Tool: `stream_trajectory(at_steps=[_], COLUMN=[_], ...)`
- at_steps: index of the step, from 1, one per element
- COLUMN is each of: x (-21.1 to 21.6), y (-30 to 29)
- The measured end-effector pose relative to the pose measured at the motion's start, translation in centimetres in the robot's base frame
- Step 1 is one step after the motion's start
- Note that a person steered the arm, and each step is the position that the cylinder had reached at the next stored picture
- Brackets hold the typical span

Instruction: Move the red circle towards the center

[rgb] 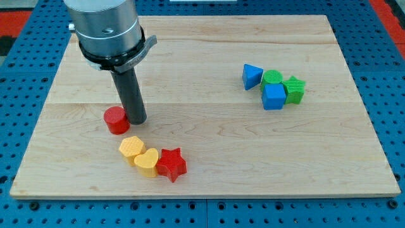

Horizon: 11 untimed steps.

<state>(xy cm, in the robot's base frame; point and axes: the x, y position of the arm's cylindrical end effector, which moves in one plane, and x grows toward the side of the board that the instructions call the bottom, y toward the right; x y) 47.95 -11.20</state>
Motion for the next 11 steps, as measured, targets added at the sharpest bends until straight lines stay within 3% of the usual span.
stream_trajectory(at_steps=[1, 3, 5, 8, 11], x=[-0.9, 4.2, -1.3, -1.1, -7.2], y=[1.6, -5.9, -2.3, 2.0, 7.7])
